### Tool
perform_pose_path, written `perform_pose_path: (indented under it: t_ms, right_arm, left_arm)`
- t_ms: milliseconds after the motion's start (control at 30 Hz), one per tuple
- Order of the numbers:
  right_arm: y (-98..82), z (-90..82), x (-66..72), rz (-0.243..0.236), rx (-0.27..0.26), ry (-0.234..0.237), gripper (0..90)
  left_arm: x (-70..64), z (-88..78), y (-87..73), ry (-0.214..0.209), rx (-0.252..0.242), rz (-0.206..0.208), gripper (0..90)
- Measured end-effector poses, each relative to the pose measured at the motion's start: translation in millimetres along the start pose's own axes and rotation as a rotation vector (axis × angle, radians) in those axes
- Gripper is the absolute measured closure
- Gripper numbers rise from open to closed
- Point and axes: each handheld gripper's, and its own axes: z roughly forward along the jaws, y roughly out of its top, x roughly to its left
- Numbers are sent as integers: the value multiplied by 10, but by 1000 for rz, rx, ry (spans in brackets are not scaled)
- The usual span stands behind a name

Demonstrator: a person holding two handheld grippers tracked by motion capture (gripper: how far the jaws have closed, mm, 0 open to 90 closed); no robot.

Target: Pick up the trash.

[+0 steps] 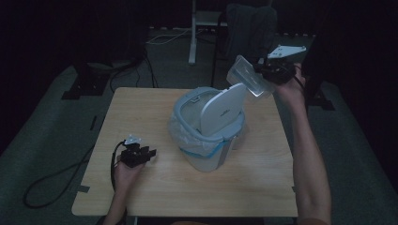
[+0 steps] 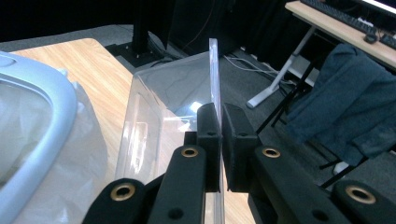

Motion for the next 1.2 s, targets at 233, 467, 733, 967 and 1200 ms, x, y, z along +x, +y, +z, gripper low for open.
perform_pose_path:
  t_ms: [233, 467, 733, 967, 1200]
  right_arm:
    - [136, -51, 56, -30, -21, 9, 861]
    - [319, -155, 132, -65, -49, 21, 861]
    - [510, -222, 227, -97, -78, 41, 861]
    - [620, -171, 338, -127, -79, 64, 861]
    - [681, -118, 465, -138, -91, 99, 861]
  left_arm:
    - [-1, 0, 0, 0, 0, -2, 555]
    - [1, 5, 7, 1, 1, 3, 555]
    - [0, 6, 7, 0, 2, 3, 555]
    - [1, 6, 7, 0, 2, 3, 555]
    - [0, 6, 9, 0, 3, 3, 555]
